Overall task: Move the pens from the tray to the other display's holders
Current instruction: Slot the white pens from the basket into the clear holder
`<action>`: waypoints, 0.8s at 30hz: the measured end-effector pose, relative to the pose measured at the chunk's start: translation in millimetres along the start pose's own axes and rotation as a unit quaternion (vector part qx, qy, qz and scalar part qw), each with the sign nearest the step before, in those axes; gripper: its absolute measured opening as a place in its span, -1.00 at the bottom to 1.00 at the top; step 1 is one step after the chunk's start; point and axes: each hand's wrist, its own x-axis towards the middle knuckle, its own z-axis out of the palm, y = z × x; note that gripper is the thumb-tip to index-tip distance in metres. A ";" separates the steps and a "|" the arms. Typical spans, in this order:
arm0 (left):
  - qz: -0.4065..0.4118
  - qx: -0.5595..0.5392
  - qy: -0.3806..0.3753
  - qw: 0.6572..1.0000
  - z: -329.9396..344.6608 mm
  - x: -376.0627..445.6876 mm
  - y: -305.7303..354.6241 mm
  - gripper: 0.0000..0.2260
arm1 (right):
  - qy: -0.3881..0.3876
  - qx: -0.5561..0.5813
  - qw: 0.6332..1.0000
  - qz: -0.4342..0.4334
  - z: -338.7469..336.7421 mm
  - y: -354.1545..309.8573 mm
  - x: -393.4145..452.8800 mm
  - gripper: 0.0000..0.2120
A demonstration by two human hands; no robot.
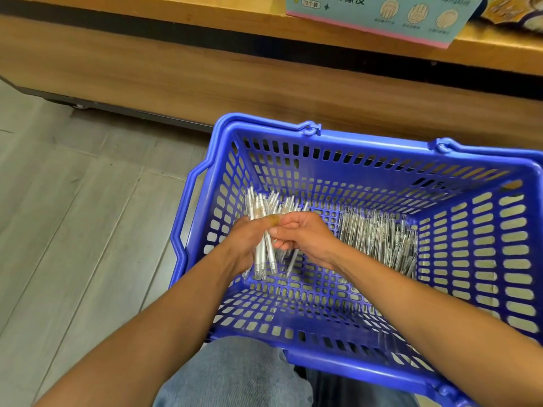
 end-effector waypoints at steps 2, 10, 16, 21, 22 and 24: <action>-0.012 0.012 0.030 0.999 -0.4 -0.1 0.3 -0.32 | 0.009 0.009 1.000 0.026 -10.4 3.9 5.6 -0.84; -0.048 0.029 0.050 0.997 1.1 -4.3 5.4 -0.62 | 0.221 -0.332 0.904 0.151 -40.1 46.6 27.8 -0.75; -0.039 0.033 0.058 0.997 -0.7 0.5 1.6 -0.66 | 0.250 -0.343 0.889 0.172 -27.7 53.0 40.6 -0.83; -0.038 0.040 0.060 0.997 -0.6 1.7 0.2 -0.65 | 0.290 -0.397 0.854 0.170 -26.0 51.8 41.6 -0.70; -0.037 0.042 0.059 0.997 -0.6 1.5 0.3 -0.65 | 0.297 -0.401 0.850 0.166 -28.6 52.7 42.1 -0.74; -0.033 0.041 0.061 0.997 -0.9 1.1 0.6 -0.64 | 0.314 -0.390 0.851 0.157 -35.8 53.3 39.5 -0.84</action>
